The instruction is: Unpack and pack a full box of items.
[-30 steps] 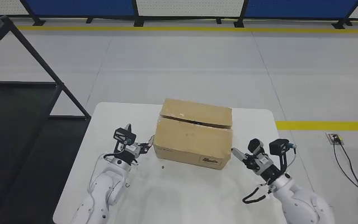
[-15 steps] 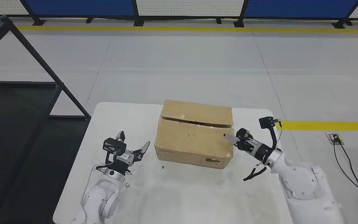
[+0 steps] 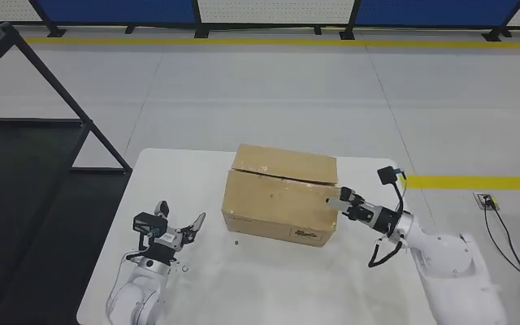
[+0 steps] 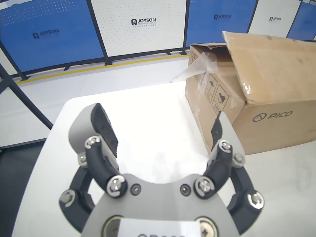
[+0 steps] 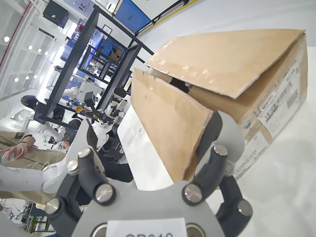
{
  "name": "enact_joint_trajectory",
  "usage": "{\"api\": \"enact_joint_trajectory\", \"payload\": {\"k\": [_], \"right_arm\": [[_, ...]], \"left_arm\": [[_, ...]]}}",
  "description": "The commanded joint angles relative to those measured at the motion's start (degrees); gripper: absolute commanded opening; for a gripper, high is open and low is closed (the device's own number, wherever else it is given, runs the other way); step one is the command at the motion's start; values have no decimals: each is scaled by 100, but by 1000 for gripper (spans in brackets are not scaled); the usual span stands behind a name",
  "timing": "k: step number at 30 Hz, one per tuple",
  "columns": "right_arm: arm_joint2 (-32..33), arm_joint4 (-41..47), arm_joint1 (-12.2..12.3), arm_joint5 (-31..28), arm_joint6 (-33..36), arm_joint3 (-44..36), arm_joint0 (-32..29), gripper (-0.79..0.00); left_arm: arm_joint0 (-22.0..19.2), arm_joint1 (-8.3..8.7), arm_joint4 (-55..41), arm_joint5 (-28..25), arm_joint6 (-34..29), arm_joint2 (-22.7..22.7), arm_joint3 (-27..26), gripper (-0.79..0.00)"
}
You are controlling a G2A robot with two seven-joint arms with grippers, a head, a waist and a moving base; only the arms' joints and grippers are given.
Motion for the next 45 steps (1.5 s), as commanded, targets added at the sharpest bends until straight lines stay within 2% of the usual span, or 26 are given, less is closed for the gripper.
{"api": "enact_joint_trajectory", "payload": {"k": [1, 4, 7, 8, 12, 15, 20, 27, 28, 29, 38, 45], "right_arm": [[2, -4, 23, -56, 37, -20, -23, 0], [-44, -24, 44, -169, 16, -7, -55, -3], [-104, 9, 62, -309, 6, 50, -60, -409], [-123, 35, 67, -341, 4, 71, -57, -431], [-189, 109, 89, -366, -4, 168, -16, -459], [-238, 190, 105, -351, 5, 271, 47, -526], [-326, 214, 128, -323, -25, 431, 152, -502], [-448, 196, 159, -328, -86, 525, 229, -560], [-463, 194, 164, -337, -88, 529, 233, -610], [-478, 194, 169, -347, -95, 529, 229, -779], [-416, 315, 254, -606, -44, 327, -23, -785], [-332, 722, 340, -894, 334, 168, -202, -785]], "left_arm": [[8, -4, 0, 9, 5, 15, -18, 0], [16, -7, 7, 15, 27, 22, -26, 0], [36, -8, 13, 11, 61, 18, -10, 0], [43, -8, 20, 12, 67, 13, -2, 0], [68, -9, 23, 29, 86, 2, 0, 0], [80, -10, 41, 40, 87, -1, -11, 0], [111, -13, 61, 60, 93, 0, -50, 0], [131, -15, 83, 70, 91, -11, -71, 0], [134, -17, 73, 82, 93, -13, -72, 0], [136, -18, 72, 86, 94, -12, -74, 0], [139, -24, 60, 111, 103, -29, -56, 0], [105, -30, 65, 119, 71, -24, -45, 0]]}}
